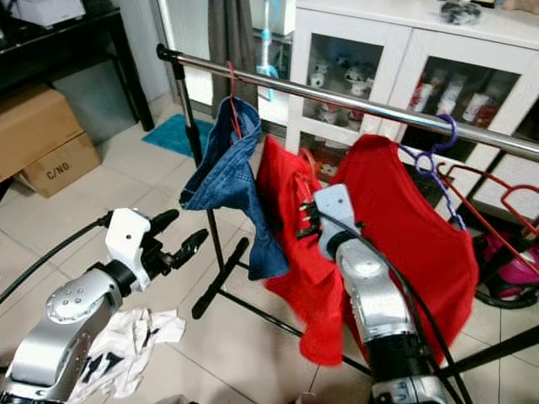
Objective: Hang hanger
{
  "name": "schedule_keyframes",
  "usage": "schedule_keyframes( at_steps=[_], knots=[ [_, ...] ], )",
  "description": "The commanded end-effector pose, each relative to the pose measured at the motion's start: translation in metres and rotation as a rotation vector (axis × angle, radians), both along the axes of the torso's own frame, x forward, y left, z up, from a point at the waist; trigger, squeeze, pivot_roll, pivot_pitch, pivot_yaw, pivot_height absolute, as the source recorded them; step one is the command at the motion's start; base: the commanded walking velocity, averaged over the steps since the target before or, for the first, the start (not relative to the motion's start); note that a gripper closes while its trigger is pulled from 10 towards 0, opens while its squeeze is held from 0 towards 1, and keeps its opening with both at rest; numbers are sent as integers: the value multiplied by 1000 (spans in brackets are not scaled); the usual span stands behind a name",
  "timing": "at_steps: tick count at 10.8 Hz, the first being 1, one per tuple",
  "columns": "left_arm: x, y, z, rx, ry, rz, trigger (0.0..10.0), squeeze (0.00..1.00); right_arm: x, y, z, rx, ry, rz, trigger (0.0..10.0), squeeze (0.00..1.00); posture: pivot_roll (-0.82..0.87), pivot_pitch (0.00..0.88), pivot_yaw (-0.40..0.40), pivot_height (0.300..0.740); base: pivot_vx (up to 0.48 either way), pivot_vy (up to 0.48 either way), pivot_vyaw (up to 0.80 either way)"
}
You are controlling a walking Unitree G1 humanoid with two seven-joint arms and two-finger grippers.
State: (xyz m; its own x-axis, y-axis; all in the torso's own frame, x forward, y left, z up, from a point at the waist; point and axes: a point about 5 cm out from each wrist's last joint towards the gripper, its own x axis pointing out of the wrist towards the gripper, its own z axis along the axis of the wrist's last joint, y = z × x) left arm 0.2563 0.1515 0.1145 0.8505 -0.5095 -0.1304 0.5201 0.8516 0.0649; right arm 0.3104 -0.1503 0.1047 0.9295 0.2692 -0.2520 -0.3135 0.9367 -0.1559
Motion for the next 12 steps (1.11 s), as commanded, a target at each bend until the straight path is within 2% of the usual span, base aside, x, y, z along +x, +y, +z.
schedule_keyframes(
  at_steps=[1, 5, 7, 9, 10, 11, 12],
  knots=[
    [-1, 0, 1, 10, 2, -2, 10000, 0, -2, 2, 9, -4, -34, -1, 0, 0, -43, 0, 22, 740, -292, 0, 0],
    [1, -3, 0, 9, 6, -12, 10000, 0, -10, 3, 9, -3, -10, 0, 0, 0, -44, 0, 16, 740, -206, 0, 0],
    [2, -3, -2, 35, 8, -14, 10000, 0, -15, 16, 10, 15, 21, 97, 0, 0, -44, 0, 8, 740, 0, 0, 0],
    [18, -3, -4, 112, -24, -10, 10000, 1000, -23, 36, 22, 108, 40, 288, 0, 0, -53, 0, 4, 740, 0, 0, 0],
    [25, -3, -2, 132, -45, 16, 10000, 1000, -28, 41, 26, 114, 38, 359, 0, 0, -57, 0, 3, 740, 0, 0, 0],
    [40, 0, 1, 167, -90, 71, 10000, 157, -36, 51, 33, 155, 40, 457, 0, 0, -67, 0, 5, 740, 0, 0, 0],
    [46, 1, 4, 172, -124, 92, 10000, 0, -40, 53, 37, 195, 45, 485, 0, 0, -71, 0, 4, 740, 0, 0, 0]
  ],
)
